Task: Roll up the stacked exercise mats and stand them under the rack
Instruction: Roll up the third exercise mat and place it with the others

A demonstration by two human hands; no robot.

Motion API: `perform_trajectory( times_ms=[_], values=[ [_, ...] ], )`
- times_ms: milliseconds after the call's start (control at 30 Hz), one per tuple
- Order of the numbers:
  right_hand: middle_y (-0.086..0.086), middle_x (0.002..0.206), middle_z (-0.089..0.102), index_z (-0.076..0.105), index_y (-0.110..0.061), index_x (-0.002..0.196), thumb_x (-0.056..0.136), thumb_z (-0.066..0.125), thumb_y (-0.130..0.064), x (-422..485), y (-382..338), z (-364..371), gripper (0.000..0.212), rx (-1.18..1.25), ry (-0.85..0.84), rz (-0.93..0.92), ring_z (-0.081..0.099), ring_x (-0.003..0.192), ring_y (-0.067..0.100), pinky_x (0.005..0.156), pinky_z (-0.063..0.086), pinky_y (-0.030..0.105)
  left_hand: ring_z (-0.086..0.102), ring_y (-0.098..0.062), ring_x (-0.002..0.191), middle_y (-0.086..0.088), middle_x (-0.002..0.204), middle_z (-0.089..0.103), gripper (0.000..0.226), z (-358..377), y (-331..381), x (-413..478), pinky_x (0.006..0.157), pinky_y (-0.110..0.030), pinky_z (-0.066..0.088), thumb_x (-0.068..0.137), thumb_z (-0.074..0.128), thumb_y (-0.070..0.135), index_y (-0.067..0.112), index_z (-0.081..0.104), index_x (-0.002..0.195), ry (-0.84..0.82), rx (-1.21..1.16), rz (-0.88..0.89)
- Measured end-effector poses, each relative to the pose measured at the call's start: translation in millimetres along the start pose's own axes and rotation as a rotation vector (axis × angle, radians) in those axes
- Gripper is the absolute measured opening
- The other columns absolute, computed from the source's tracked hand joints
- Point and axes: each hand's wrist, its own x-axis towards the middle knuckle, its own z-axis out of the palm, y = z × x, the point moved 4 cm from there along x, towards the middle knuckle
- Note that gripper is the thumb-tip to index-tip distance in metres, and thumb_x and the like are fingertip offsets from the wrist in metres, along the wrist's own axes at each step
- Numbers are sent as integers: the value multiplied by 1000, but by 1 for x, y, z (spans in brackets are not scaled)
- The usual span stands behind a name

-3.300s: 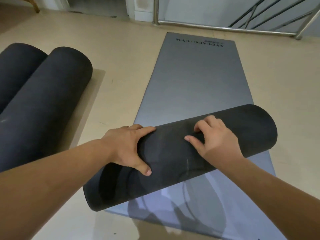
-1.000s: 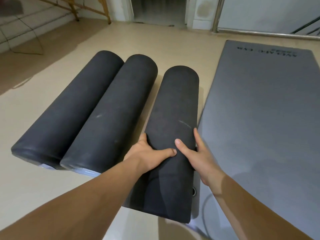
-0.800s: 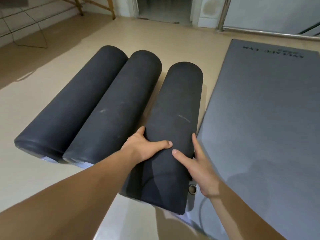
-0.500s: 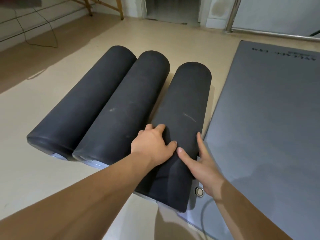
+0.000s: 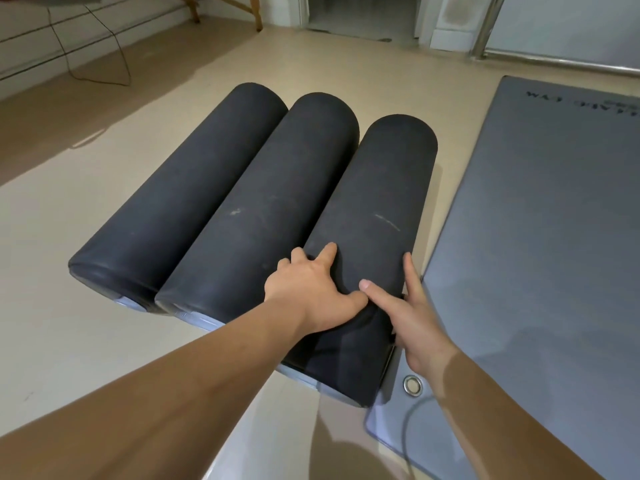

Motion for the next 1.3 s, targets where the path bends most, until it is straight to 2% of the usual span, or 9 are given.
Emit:
perform_trajectory(
  times_ms=[133, 233, 467, 700, 833, 933, 1033, 1133, 1300],
  values=[
    [-22, 140, 55, 23, -64, 155, 77, 91, -45, 7, -19, 8, 105, -54, 11, -65, 61, 120, 5, 89, 56, 28, 37, -32, 146, -3, 161, 34, 117, 3, -4, 2, 107, -45, 46, 72, 53, 90, 41, -1, 165, -53, -89, -4],
    [-18, 145, 52, 24, -64, 155, 87, 82, -45, 12, -30, 9, 92, -99, 7, -60, 60, 123, 10, 98, 55, 37, 39, -26, 145, 4, 158, 37, 127, 3, -15, 8, 112, -47, 45, 61, 59, 92, 45, 1, 164, -81, -220, -13],
    [-22, 141, 49, 21, -62, 157, 89, 82, -44, 9, -23, 6, 93, -150, 21, -72, 57, 120, 3, 97, 53, 30, 48, -24, 137, 6, 153, 41, 124, 7, -17, 10, 107, -45, 50, 61, 57, 90, 45, 4, 164, -82, -243, -11],
    [-24, 146, 51, 19, -66, 154, 77, 87, -56, 1, -12, 3, 104, -8, -6, -11, 59, 125, 8, 102, 53, 35, 50, -25, 135, 5, 154, 41, 120, 3, -11, 7, 105, -41, 51, 68, 63, 83, 43, 5, 165, -81, -260, -10],
    [-19, 151, 47, 20, -69, 153, 83, 83, -55, -3, -21, 0, 95, -124, -8, -47, 56, 130, 12, 110, 50, 42, 48, -23, 137, 7, 154, 41, 117, 5, -12, 9, 106, -37, 48, 71, 69, 74, 44, 7, 165, -114, -445, -27],
    [-15, 153, 37, 22, -70, 152, 88, 75, -58, -5, -27, -3, 83, -317, 6, -80, 49, 130, 12, 113, 46, 38, 46, -18, 138, 8, 155, 39, 118, 7, -13, 12, 106, -34, 46, 72, 74, 69, 38, 11, 166, -124, -509, -16],
    [-18, 144, 26, 38, -63, 149, 89, 72, -61, -3, -29, -3, 68, -531, 106, -228, 42, 136, 12, 114, 44, 35, 40, -15, 143, 11, 157, 37, 104, 1, -13, 11, 112, -37, 44, 74, 67, 71, 34, 29, 163, 25, -393, 69],
    [-17, 135, 29, 52, -59, 141, 87, 74, -61, 1, -25, -7, 58, -551, 134, -326, 42, 134, 10, 112, 46, 31, 44, -15, 137, 13, 150, 45, 81, -3, -4, 6, 108, -36, 47, 78, 52, 68, 37, 48, 152, 193, -278, 214],
    [-12, 134, 32, 58, -63, 128, 99, 69, -43, 4, -28, -12, 38, -518, 83, -305, 40, 130, 8, 106, 38, 20, 46, -19, 136, 14, 154, 43, 79, 4, -4, 6, 111, -37, 45, 85, 56, 75, 40, 42, 154, 206, -171, 272]
  ],
)
